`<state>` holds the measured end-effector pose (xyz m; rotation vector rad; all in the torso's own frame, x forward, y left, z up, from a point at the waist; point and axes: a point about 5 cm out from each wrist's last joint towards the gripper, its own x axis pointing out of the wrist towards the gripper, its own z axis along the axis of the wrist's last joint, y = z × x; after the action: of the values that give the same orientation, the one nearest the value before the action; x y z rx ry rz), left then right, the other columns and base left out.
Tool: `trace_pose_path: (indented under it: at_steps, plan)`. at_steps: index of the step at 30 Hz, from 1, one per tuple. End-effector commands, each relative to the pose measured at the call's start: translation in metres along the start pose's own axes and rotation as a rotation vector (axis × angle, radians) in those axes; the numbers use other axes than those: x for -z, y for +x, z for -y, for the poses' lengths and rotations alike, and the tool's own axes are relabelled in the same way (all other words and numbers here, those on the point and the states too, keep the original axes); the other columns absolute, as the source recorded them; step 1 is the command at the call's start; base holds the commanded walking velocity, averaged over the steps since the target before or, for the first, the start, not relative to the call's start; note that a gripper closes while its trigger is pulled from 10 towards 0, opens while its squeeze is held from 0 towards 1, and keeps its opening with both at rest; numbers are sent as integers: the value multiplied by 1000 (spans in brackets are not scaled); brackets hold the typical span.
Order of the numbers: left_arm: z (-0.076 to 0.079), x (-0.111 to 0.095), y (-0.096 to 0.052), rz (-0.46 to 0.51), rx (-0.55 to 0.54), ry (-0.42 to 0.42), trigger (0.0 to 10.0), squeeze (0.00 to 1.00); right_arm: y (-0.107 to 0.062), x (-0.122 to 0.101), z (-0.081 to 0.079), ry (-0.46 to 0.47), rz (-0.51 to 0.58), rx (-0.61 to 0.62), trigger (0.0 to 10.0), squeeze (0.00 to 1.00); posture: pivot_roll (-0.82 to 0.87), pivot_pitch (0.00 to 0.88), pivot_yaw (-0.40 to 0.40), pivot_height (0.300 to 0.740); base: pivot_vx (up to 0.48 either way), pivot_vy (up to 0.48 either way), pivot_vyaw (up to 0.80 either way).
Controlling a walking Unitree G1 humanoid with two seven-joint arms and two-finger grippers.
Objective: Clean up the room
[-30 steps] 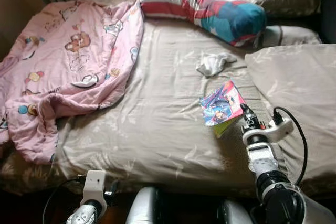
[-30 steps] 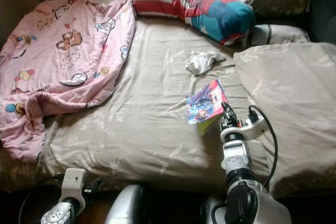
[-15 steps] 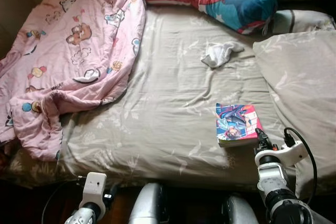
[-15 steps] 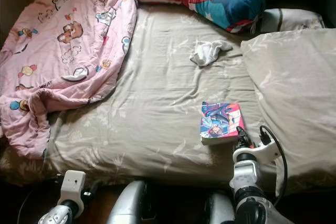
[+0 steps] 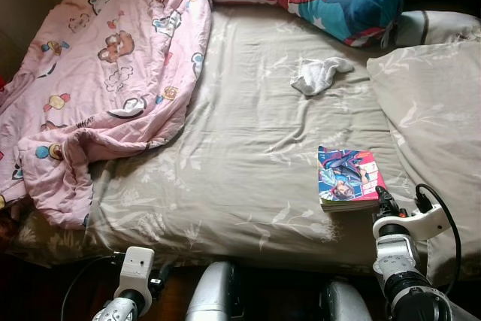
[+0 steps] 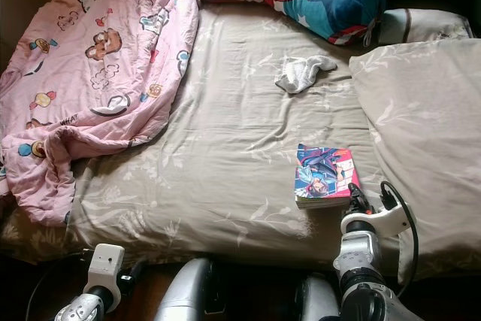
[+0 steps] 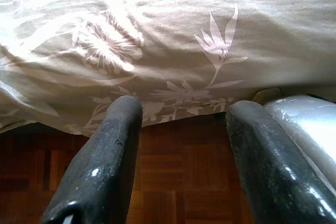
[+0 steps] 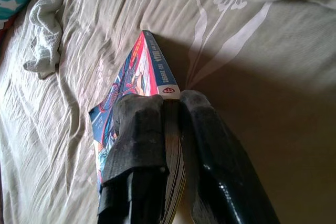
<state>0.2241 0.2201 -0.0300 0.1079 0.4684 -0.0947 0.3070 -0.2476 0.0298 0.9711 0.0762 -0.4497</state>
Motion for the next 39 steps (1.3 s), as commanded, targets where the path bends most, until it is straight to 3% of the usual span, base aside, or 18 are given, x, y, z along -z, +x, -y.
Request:
trace_pose_path:
  at_steps: [1, 2, 3, 4, 6, 7, 8, 10, 16, 18, 19, 23, 25, 26, 27, 29, 31, 39]
  plan:
    - [-6, 12, -7, -58, -8, 17, 10000, 0, -5, 1, 14, 17, 9, 67, 10000, 8, 101, 268, 176, 649, 0, 0, 0]
    - [-6, 12, -7, -58, -8, 17, 10000, 0, -5, 1, 14, 17, 9, 67, 10000, 8, 101, 268, 176, 649, 0, 0, 0]
    - [-6, 12, -7, -59, -8, 17, 10000, 0, -5, 1, 14, 18, 9, 68, 10000, 118, 100, 268, 176, 649, 0, 0, 0]
    - [-6, 12, -7, -59, -7, 18, 10000, 0, -6, 2, 15, 17, 9, 71, 10000, 451, 100, 268, 176, 649, 0, 0, 0]
    - [-6, 11, -6, -59, -6, 17, 10000, 0, -6, 2, 15, 16, 9, 73, 10000, 596, 100, 266, 176, 649, 0, 0, 0]
    - [-5, 11, -6, -59, -6, 17, 10000, 0, -6, 2, 15, 18, 11, 76, 10000, 816, 101, 264, 176, 649, 0, 0, 0]
    - [-5, 11, -5, -59, -5, 16, 10000, 0, -6, 2, 16, 21, 15, 82, 10000, 898, 100, 263, 176, 649, 0, 0, 0]
    - [-5, 10, -5, -59, -4, 16, 10000, 0, -6, 1, 17, 24, 23, 91, 10000, 1000, 99, 262, 176, 649, 0, 0, 0]
    - [-5, 9, -4, -58, -1, 16, 10000, 0, -5, -12, 19, 0, 83, 125, 10000, 1000, 95, 258, 178, 649, 0, 0, 0]
    - [-5, 9, -3, -58, -1, 16, 10000, 0, -4, -15, 19, 15, 104, 129, 10000, 996, 93, 258, 178, 649, 0, 0, 0]
    - [-4, 9, -3, -58, 0, 16, 10000, 0, -4, -19, 19, 27, 127, 131, 10000, 0, 93, 258, 178, 649, 0, 0, 0]
    - [-3, 8, -1, -60, 3, 15, 10000, 0, -3, -26, 19, 32, 159, 130, 10000, 0, 84, 252, 177, 649, 0, 0, 0]
    - [-2, 8, 0, -64, 4, 13, 10000, 0, -3, -25, 16, -43, 148, 105, 10000, 0, 76, 249, 175, 649, 0, 0, 0]
    - [-1, 7, 1, -69, 5, 11, 10000, 0, -3, -19, 10, -152, 117, 61, 10000, 0, 63, 242, 170, 649, 0, 0, 0]
    - [-1, 7, 1, -69, 5, 11, 10000, 0, -3, -19, 10, -152, 117, 61, 10000, 0, 63, 242, 170, 649, 0, 0, 0]
    - [2, 7, 3, -79, 5, 4, 10000, 0, -6, 1, -1, -398, 35, -41, 10000, 0, 44, 233, 162, 649, 0, 0, 0]
    - [4, 7, 5, -83, 5, -3, 10000, 0, -10, 14, -4, -536, -8, -103, 10000, 0, 26, 223, 155, 649, 0, 0, 0]
    - [16, 1, 15, -89, -9, -50, 10000, 0, -27, 42, 3, -719, -100, -210, 10000, 0, -25, 184, 121, 649, 0, 0, 0]
